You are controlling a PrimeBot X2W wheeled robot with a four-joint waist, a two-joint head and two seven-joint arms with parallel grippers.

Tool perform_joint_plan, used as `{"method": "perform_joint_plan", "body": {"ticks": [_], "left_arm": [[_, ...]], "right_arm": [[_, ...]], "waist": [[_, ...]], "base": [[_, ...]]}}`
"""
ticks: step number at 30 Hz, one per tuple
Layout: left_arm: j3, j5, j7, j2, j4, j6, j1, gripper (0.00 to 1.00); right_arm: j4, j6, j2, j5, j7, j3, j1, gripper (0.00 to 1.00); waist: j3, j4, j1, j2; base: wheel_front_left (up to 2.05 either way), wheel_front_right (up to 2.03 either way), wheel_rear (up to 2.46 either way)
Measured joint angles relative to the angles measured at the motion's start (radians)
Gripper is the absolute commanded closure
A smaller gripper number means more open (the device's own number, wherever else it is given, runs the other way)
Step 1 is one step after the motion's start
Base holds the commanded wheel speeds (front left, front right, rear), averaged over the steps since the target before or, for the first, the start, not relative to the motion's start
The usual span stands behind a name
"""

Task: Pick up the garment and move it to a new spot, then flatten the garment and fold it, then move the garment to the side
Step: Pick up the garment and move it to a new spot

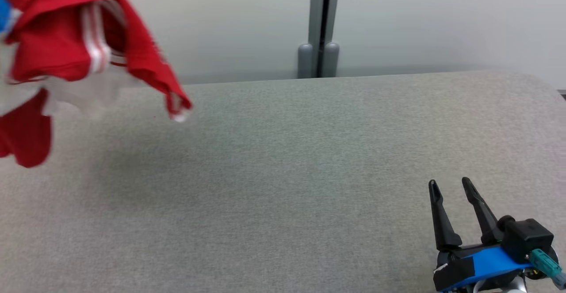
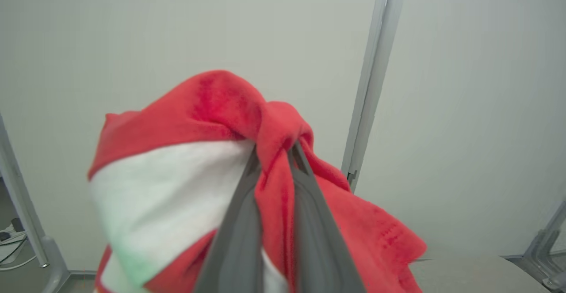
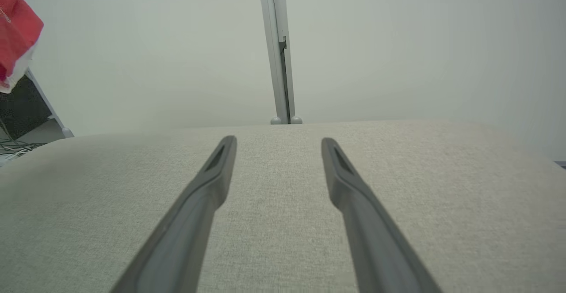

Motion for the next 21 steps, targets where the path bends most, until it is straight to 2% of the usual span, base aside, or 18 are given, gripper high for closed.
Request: {"method": "perform_joint_plan", "body": {"ticks": [6, 11, 17, 21], "left_arm": [[-0.109, -0.012, 0.017, -0.121, -0.054, -0.019, -0.003, 1.00], [-0.199, -0.027, 0.014, -0.213, -0.067, -0.042, 0.056, 1.00], [-0.306, 0.004, -0.043, -0.288, -0.013, -0.056, 0.179, 1.00], [-0.375, 0.049, -0.070, -0.300, 0.091, -0.067, 0.249, 1.00]], "right_arm": [[-0.006, 0.000, 0.000, 0.002, 0.002, 0.004, 0.007, 0.00], [-0.018, 0.000, 0.000, -0.005, 0.011, -0.001, 0.007, 0.00], [-0.026, 0.000, 0.000, -0.003, 0.014, -0.002, 0.007, 0.00], [-0.029, 0.000, -0.001, 0.005, 0.010, 0.000, 0.006, 0.00]], "waist": [[-0.010, -0.055, 0.0002, 0.0000], [-0.002, -0.111, 0.0004, 0.0000], [0.018, -0.184, 0.0004, 0.0000], [0.038, -0.230, 0.0004, 0.0000]], "base": [[0.00, 0.00, 0.00], [0.00, 0.00, 0.00], [0.00, 0.00, 0.00], [0.00, 0.00, 0.00]]}}
